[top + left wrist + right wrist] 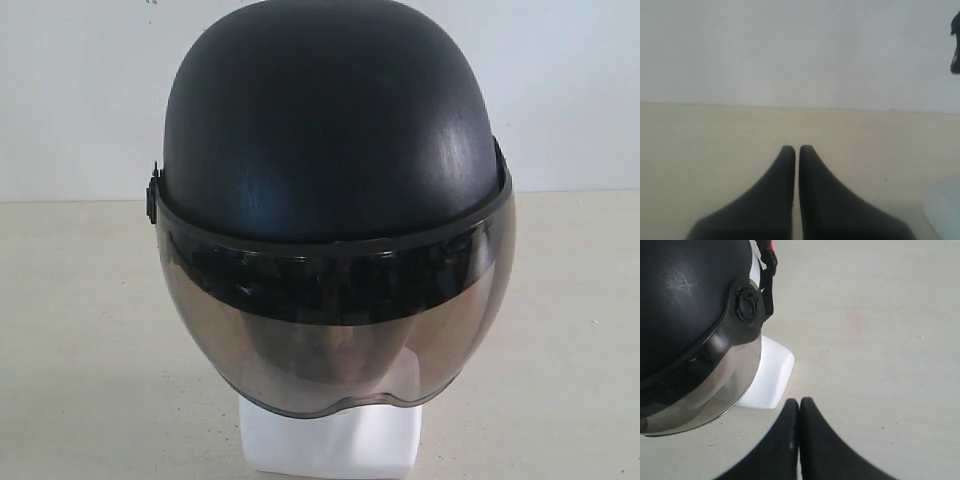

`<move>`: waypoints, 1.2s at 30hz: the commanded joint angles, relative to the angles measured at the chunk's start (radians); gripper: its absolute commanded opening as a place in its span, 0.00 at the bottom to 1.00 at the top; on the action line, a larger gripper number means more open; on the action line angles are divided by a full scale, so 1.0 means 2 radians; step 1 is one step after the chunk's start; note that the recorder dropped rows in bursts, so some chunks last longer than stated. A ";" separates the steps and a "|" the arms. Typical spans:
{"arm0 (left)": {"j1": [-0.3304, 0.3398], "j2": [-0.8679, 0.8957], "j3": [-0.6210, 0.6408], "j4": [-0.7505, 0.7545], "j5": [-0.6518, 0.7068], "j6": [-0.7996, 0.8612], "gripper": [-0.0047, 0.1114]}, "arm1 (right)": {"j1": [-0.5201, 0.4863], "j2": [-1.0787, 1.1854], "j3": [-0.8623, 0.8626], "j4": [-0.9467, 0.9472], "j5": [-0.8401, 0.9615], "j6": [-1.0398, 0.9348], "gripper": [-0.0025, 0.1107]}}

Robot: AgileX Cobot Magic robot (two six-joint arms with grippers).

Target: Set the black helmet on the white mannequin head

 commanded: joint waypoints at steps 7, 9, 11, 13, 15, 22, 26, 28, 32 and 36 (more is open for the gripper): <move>0.000 -0.001 0.002 0.005 0.061 0.027 0.08 | 0.001 -0.003 -0.001 -0.004 -0.002 0.001 0.02; 0.000 -0.001 0.002 0.003 0.049 0.027 0.08 | 0.001 -0.003 -0.001 -0.004 -0.002 0.001 0.02; 0.000 -0.001 0.002 0.003 0.033 0.027 0.08 | 0.001 -0.003 -0.001 -0.004 -0.002 0.001 0.02; 0.000 -0.001 0.002 0.003 0.021 0.027 0.08 | 0.001 -0.003 -0.001 -0.004 -0.002 0.001 0.02; 0.000 -0.001 0.002 0.003 0.016 0.027 0.08 | 0.001 -0.003 -0.001 -0.004 -0.002 0.001 0.02; 0.000 -0.001 0.002 0.003 0.014 0.027 0.08 | 0.001 -0.003 -0.001 -0.004 -0.002 0.001 0.02; 0.000 -0.001 0.002 0.003 0.014 0.027 0.08 | 0.001 -0.003 -0.001 -0.004 -0.002 0.001 0.02; 0.000 -0.001 0.002 0.003 0.014 0.027 0.08 | 0.001 -0.003 -0.001 -0.004 -0.002 0.001 0.02; 0.000 -0.001 0.002 0.003 0.014 0.027 0.08 | 0.001 -0.003 -0.001 -0.004 -0.002 0.001 0.02; 0.000 -0.001 0.002 0.003 0.014 0.027 0.08 | 0.001 -0.005 -0.001 -0.010 -0.009 -0.001 0.02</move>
